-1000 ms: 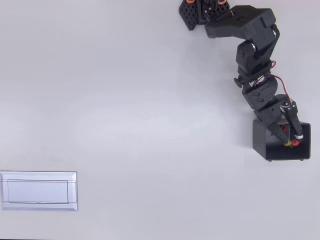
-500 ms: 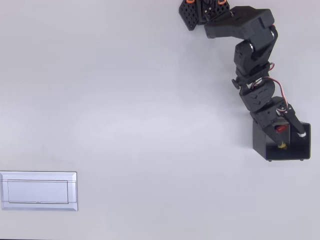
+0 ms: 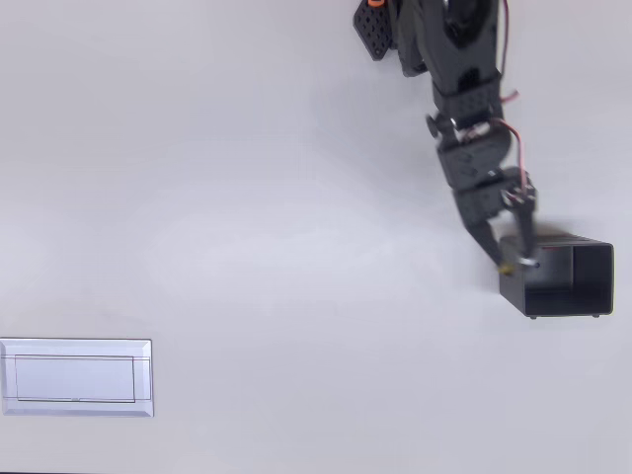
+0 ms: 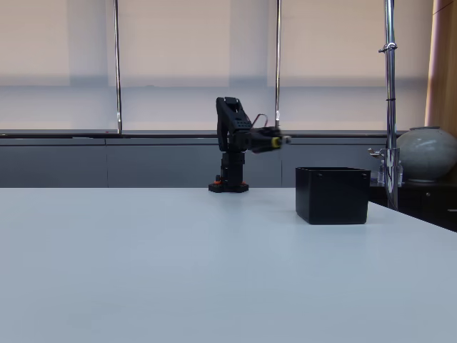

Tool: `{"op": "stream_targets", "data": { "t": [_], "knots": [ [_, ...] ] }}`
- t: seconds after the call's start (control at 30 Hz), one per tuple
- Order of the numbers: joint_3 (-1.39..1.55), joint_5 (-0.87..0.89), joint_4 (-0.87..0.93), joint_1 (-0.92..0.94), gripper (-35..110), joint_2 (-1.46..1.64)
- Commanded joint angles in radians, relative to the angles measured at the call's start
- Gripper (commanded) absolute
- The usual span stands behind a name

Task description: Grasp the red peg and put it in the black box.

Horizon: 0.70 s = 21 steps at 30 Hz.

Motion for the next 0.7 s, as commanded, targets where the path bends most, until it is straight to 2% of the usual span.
{"op": "stream_targets", "data": {
  "t": [0.0, 0.17, 0.3, 0.37, 0.67],
  "knots": [
    [0.005, -0.018, 0.483, 0.133, 0, -0.324],
    [-0.015, 0.057, 1.135, 0.21, 0, -0.609],
    [-0.015, 0.061, 1.486, 0.229, 0, -0.742],
    [-0.015, 0.069, 1.594, 0.233, 0, -0.773],
    [-0.017, 0.094, 1.847, 0.236, 0, -0.845]
  ]
}}
